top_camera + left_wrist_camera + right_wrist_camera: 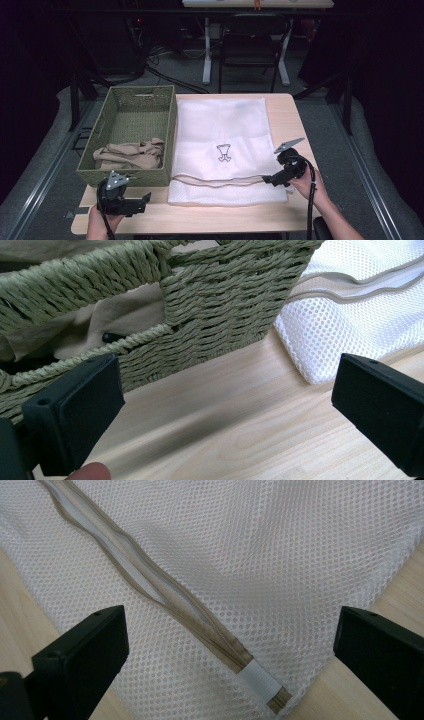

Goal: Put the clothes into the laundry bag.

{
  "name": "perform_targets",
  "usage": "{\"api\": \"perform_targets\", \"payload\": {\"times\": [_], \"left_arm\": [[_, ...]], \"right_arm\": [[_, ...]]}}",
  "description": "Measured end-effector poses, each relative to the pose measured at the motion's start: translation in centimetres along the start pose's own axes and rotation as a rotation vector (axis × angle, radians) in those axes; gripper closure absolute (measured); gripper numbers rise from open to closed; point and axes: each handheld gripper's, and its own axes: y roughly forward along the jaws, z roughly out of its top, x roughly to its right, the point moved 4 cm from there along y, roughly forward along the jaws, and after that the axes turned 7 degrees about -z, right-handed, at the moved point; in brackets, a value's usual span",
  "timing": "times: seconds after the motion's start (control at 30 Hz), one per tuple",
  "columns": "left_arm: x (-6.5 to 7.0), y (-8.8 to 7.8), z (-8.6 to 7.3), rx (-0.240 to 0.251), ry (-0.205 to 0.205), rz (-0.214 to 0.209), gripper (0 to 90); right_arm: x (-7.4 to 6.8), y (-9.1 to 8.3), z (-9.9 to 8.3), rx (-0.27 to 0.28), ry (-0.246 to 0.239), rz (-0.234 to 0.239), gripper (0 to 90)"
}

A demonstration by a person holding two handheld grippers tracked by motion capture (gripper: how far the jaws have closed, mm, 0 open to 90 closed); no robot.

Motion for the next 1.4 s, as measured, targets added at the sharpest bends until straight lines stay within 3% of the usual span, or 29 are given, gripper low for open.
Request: {"api": "perform_targets", "payload": {"times": [0.73, 1.27, 1.4], "left_arm": [[0.1, 0.0, 0.0, 0.004, -0.003, 0.003, 0.4], [0.3, 0.1, 0.0, -0.005, 0.008, 0.0, 0.4], [0.1, 0.1, -0.1, -0.007, 0.005, -0.001, 0.4]], "right_arm": [[-0.4, 0.0, 0.2, 0.004, -0.019, -0.012, 1.0], [-1.9, 0.1, 1.3, 0.028, -0.038, 0.007, 1.3], [-2.4, 0.4, 1.8, 0.025, -0.063, 0.011, 2.0]]}}
